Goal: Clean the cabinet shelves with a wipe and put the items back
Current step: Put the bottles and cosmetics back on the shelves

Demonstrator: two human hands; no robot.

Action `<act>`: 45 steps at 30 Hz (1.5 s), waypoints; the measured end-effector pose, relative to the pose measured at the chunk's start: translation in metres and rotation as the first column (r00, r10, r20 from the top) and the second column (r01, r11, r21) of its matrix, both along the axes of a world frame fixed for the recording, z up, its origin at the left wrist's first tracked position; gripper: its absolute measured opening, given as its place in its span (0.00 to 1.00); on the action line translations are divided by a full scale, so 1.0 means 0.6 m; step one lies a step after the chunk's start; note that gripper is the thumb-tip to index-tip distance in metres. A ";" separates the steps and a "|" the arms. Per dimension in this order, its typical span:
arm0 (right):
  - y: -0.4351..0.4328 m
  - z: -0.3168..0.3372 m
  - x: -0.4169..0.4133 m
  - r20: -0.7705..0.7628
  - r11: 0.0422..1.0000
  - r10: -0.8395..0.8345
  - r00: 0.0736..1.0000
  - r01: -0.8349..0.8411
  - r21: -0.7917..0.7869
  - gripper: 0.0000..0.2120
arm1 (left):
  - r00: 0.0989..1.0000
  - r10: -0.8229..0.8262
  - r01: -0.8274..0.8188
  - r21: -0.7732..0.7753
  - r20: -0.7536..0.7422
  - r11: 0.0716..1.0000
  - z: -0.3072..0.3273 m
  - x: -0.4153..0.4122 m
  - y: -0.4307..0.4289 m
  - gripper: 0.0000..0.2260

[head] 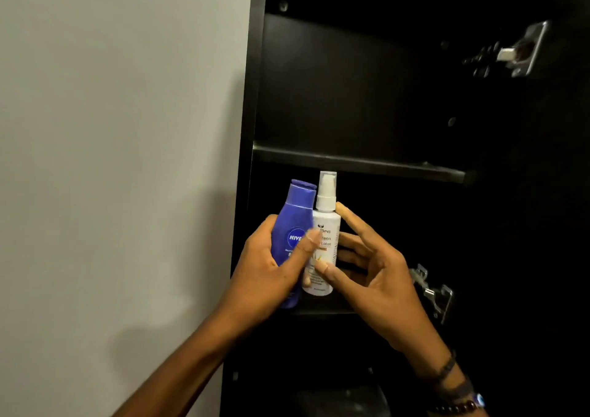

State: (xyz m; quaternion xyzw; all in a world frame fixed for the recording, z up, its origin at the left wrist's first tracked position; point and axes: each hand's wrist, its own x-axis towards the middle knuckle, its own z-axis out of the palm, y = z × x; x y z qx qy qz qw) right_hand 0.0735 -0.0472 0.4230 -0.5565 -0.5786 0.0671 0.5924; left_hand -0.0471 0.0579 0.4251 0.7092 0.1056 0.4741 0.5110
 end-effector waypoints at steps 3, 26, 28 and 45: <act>0.011 0.060 0.012 0.031 0.987 -0.085 0.996 0.080 0.140 0.34 | 0.998 -0.004 0.003 0.022 0.057 1.000 0.067 0.006 0.002 0.05; 0.231 0.258 0.152 0.115 0.986 -0.160 0.980 0.165 -0.028 0.28 | 0.793 0.599 -0.553 0.283 -0.111 0.784 0.256 0.135 0.149 0.13; 0.241 0.256 0.144 0.133 0.987 -0.152 0.979 0.157 -0.021 0.25 | 0.797 0.595 -0.547 0.292 -0.103 0.785 0.252 0.134 0.145 0.16; 0.229 0.249 0.105 0.171 0.936 -0.351 0.921 0.351 0.029 0.12 | 0.727 0.686 -0.615 0.471 0.030 0.632 0.222 0.131 0.139 0.32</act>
